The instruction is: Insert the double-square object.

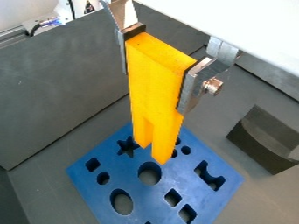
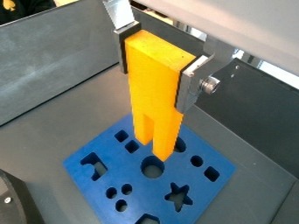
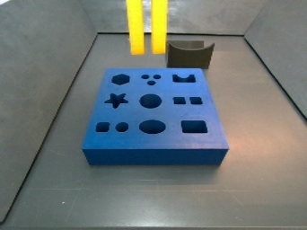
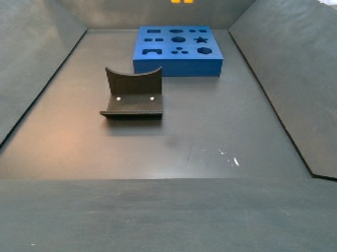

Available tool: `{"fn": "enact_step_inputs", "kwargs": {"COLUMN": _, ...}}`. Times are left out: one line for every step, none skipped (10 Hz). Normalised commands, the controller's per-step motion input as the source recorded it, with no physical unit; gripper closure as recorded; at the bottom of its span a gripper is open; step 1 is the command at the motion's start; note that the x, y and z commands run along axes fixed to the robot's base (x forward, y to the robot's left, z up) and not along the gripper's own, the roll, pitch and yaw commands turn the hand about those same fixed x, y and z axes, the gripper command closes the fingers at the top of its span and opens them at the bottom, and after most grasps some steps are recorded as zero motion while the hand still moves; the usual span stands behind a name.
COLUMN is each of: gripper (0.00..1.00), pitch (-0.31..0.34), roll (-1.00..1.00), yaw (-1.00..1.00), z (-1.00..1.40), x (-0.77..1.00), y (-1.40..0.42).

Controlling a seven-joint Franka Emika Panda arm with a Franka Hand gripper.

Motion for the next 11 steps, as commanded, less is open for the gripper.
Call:
{"fn": "enact_step_inputs", "kwargs": {"gripper": 1.0, "pitch": 0.0, "roll": 0.0, "yaw": -0.05, "z": -0.21, "x": 0.24, "y": 0.0}}
{"fn": "enact_step_inputs", "kwargs": {"gripper": 1.0, "pitch": 0.0, "roll": 0.0, "yaw": -0.07, "z": -0.55, "x": 0.56, "y": 0.0}}
{"fn": "enact_step_inputs", "kwargs": {"gripper": 1.0, "pitch": -0.004, "roll": 0.0, "yaw": -0.03, "z": -0.67, "x": 0.87, "y": 0.0}}
{"fn": "enact_step_inputs", "kwargs": {"gripper": 1.0, "pitch": 0.0, "roll": 0.0, "yaw": 0.0, "z": -0.63, "x": 1.0, "y": 0.0}}
{"fn": "enact_step_inputs", "kwargs": {"gripper": 1.0, "pitch": 0.0, "roll": 0.02, "yaw": 0.0, "z": -0.58, "x": 1.0, "y": 0.0}}
{"fn": "enact_step_inputs", "kwargs": {"gripper": 1.0, "pitch": 0.0, "roll": 0.01, "yaw": 0.0, "z": -0.54, "x": 1.0, "y": 0.0}}
{"fn": "enact_step_inputs", "kwargs": {"gripper": 1.0, "pitch": 0.0, "roll": 0.02, "yaw": 0.0, "z": -0.51, "x": 1.0, "y": 0.0}}
{"fn": "enact_step_inputs", "kwargs": {"gripper": 1.0, "pitch": 0.041, "roll": 0.04, "yaw": 0.0, "z": -0.4, "x": 1.0, "y": 0.0}}
{"fn": "enact_step_inputs", "kwargs": {"gripper": 1.0, "pitch": 0.066, "roll": 0.1, "yaw": 0.0, "z": -0.24, "x": 1.0, "y": -0.03}}
{"fn": "enact_step_inputs", "kwargs": {"gripper": 1.0, "pitch": 0.094, "roll": 0.18, "yaw": 0.0, "z": -0.04, "x": 1.0, "y": -0.06}}
{"fn": "enact_step_inputs", "kwargs": {"gripper": 1.0, "pitch": 0.16, "roll": 0.34, "yaw": 0.0, "z": 0.14, "x": 0.97, "y": -0.07}}
